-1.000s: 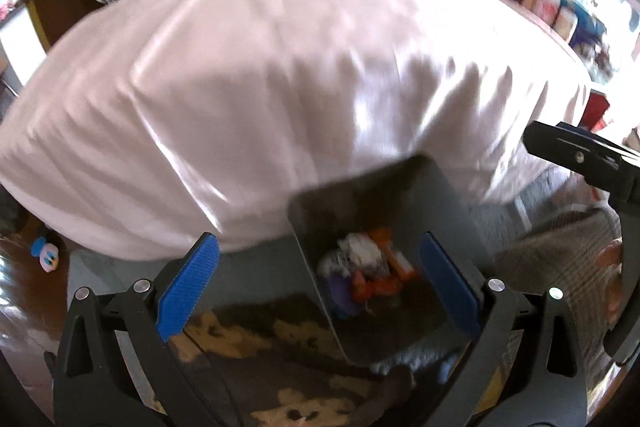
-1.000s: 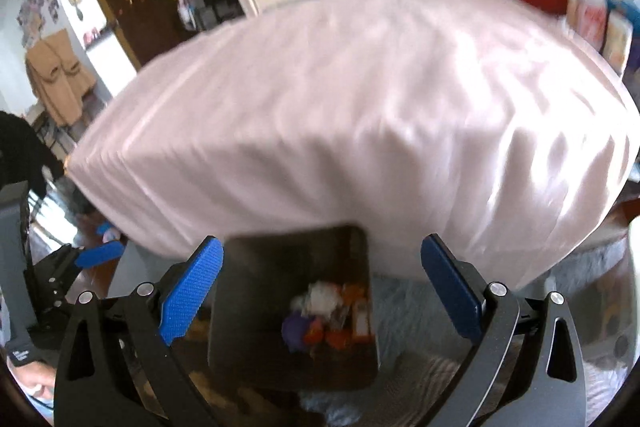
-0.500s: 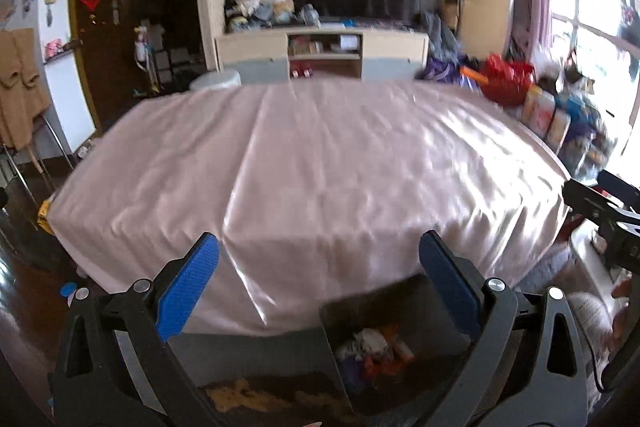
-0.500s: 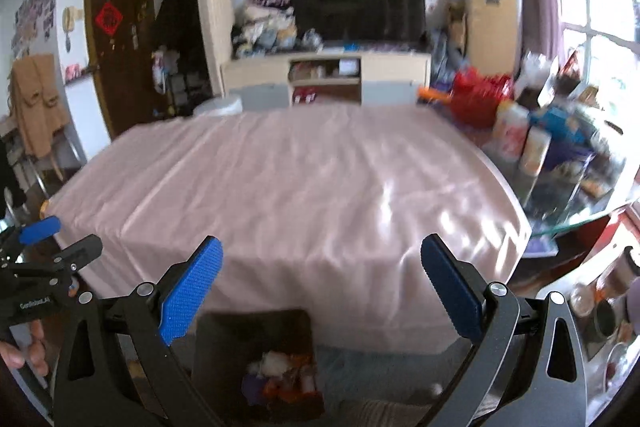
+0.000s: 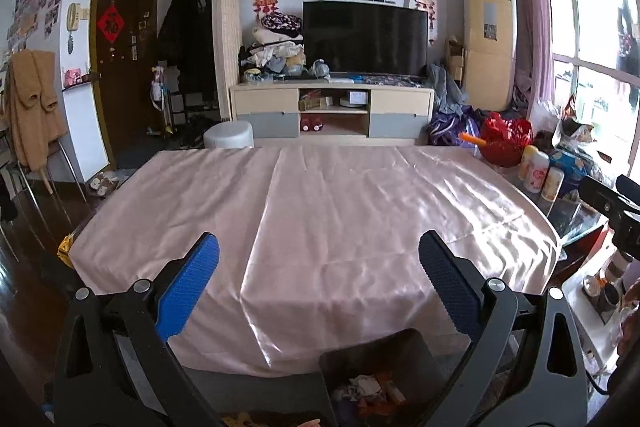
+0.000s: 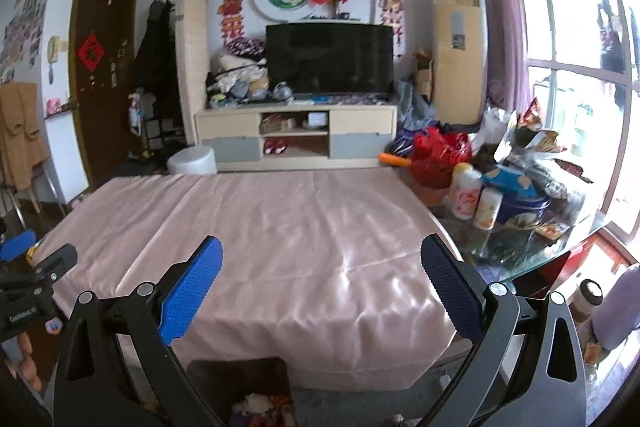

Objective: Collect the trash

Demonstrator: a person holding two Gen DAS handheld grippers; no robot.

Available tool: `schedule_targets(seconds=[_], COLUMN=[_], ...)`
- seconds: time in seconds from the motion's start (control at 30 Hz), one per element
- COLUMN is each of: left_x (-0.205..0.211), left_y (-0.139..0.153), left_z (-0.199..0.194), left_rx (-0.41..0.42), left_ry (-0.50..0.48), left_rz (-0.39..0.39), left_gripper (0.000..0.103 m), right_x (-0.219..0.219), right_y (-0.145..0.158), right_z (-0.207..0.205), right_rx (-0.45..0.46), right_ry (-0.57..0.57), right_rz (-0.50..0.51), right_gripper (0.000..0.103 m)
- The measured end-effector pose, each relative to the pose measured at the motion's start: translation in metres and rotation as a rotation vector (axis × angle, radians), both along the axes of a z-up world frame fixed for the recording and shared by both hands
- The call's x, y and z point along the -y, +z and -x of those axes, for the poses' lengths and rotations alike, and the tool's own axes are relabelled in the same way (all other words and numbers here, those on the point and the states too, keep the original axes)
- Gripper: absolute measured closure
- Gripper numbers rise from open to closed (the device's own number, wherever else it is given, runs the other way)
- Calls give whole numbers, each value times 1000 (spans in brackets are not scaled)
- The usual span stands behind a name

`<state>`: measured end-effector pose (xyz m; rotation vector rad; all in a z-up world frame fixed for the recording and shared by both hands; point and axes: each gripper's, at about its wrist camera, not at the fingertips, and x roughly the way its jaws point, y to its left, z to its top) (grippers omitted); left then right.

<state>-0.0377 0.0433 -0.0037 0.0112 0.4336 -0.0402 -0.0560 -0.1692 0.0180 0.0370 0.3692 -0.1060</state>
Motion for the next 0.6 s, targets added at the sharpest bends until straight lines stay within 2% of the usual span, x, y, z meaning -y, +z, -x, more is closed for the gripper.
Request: schedule_targets(seconds=[0.13,0.33,0.6], left_x=[-2,-5,5], left_y=[0,-11,-24], left_z=[5,4,8], left_rx=[17,-7,-21], left_ry=[23,25,-8], left_rz=[-7,13,7], left_gripper=[8,8,8], right_x=[-2,-12,-12], right_y=[-1,-13,-26], right_z=[6,23,16], right_rx=[18,40,9], right_ry=[-19,61,52], right_rz=[20,16,37], right_gripper=[3,3,3])
